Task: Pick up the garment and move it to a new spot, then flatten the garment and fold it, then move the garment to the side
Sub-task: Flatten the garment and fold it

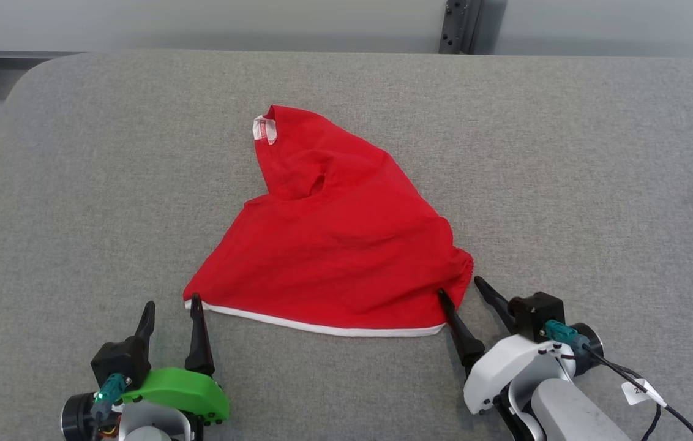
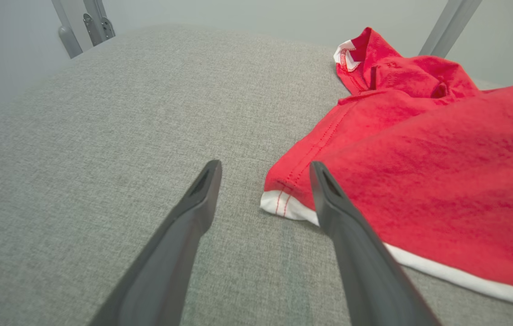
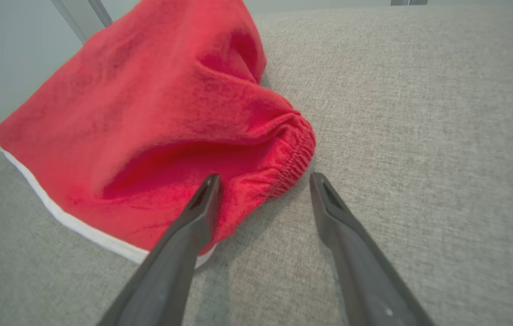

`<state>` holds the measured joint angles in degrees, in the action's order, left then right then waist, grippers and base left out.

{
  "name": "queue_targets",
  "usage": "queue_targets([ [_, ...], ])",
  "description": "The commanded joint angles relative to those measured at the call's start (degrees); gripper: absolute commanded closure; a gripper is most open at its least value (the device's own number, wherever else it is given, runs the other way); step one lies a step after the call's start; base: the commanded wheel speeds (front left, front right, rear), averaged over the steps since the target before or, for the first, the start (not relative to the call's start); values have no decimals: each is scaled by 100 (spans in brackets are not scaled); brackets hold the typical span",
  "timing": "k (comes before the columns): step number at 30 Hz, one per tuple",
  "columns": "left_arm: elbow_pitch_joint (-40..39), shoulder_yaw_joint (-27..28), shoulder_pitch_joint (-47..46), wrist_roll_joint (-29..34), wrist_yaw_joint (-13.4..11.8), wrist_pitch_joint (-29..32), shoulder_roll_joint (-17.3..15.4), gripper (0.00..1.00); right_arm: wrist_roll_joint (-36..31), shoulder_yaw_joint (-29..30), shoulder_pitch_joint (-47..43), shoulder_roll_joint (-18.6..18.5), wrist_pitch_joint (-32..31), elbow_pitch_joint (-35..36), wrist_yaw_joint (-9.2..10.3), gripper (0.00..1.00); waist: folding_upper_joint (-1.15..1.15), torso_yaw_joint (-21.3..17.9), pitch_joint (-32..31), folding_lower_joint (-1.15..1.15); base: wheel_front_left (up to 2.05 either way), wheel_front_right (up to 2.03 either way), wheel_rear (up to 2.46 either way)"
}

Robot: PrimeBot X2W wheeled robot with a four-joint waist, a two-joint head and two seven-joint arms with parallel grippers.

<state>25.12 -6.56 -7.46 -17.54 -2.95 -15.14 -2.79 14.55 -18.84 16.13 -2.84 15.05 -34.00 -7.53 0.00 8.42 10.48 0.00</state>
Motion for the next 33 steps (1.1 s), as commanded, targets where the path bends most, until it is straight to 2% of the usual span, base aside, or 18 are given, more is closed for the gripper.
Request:
queue_targets([
  [1,-39,-16,-38,17,28,4,-24,0,56,11,77,-13,17,-25,8,57,0,33,29,0,0,0,0],
  [2,-66,-16,-22,12,21,4,-25,0,61,5,87,-13,17,-27,8,84,0,32,32,0,0,0,0],
  [3,-111,-11,32,15,27,4,-24,0,83,65,70,-14,17,36,8,100,0,-2,15,0,0,0,0],
  [11,-167,-71,113,20,82,4,-24,0,-110,471,-147,-35,17,360,8,100,0,-437,-109,0,0,0,0],
  [16,-162,-171,71,-45,29,4,-24,0,-397,733,-294,-39,17,596,9,100,0,-680,-131,0,0,0,0],
  [20,-150,-268,2,-79,9,4,-25,0,-625,901,-301,-20,17,638,9,100,0,-692,-55,0,0,0,0],
  [24,-110,-378,-63,-109,43,4,-25,0,-931,1007,-19,-18,17,401,9,100,0,-512,59,0,0,0,0],
  [25,-77,-423,-93,-95,53,4,-25,0,-973,1049,123,-14,17,271,9,72,0,-400,108,0,0,0,0],
  [27,-43,-469,-115,-68,65,4,-25,0,-949,1065,321,-11,17,133,9,0,0,-260,145,0,0,0,0],
  [33,14,-396,-5,-40,50,4,-24,0,-739,966,561,-16,17,161,9,0,0,-168,87,0,0,0,0],
])
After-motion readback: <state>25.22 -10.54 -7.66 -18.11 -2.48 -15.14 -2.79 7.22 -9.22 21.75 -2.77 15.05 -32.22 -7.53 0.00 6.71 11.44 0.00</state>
